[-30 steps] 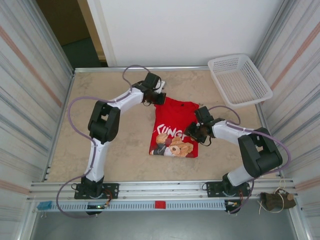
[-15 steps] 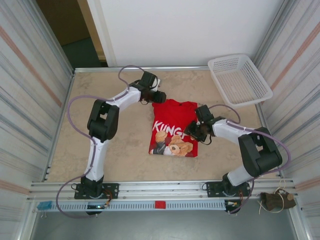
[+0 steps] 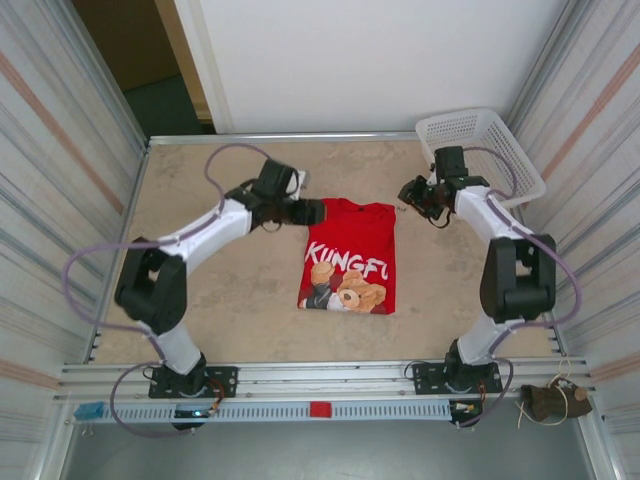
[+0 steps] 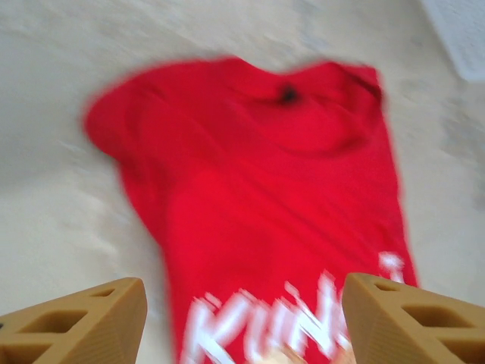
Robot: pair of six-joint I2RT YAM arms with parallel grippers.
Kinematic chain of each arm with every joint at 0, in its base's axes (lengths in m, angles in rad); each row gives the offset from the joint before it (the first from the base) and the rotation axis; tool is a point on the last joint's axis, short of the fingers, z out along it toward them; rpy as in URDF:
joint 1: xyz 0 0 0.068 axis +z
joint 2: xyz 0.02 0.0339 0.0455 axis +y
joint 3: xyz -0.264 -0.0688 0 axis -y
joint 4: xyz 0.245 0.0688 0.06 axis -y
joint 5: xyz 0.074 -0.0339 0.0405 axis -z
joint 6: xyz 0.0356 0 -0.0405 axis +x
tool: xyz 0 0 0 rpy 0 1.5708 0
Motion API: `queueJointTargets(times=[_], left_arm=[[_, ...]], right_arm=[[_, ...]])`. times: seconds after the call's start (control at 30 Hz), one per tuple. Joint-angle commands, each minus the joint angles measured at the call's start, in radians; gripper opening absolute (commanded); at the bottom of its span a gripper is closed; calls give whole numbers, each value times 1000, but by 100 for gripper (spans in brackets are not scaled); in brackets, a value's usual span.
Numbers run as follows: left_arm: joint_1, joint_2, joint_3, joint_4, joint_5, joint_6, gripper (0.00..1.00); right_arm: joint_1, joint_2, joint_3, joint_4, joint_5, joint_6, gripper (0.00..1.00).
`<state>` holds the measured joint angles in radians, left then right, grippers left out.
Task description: Fold the inside-out t-shirt
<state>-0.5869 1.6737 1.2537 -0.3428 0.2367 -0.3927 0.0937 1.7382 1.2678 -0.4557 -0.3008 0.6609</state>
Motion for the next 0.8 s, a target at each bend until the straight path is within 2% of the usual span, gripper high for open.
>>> queueJointTargets(times=[0.0, 0.1, 0.2, 0.63, 0.7, 0.77], left_arm=[[-104, -49, -144, 54, 13, -104, 69], [-205, -65, -214, 96, -39, -139, 69], [-259, -48, -229, 96, -75, -143, 69], [-281, 24, -281, 135, -73, -140, 68], [-283, 35, -295, 141, -71, -138, 68], [-283, 48, -309, 146, -62, -139, 67]], right_arm=[[19, 80, 26, -58, -46, -41, 37], [37, 114, 28, -44, -48, -31, 36], [55, 126, 22, -41, -41, -26, 36], [95, 115, -85, 26, -52, 17, 45], [96, 125, -81, 31, -59, 18, 38], [94, 134, -70, 31, -63, 14, 24]])
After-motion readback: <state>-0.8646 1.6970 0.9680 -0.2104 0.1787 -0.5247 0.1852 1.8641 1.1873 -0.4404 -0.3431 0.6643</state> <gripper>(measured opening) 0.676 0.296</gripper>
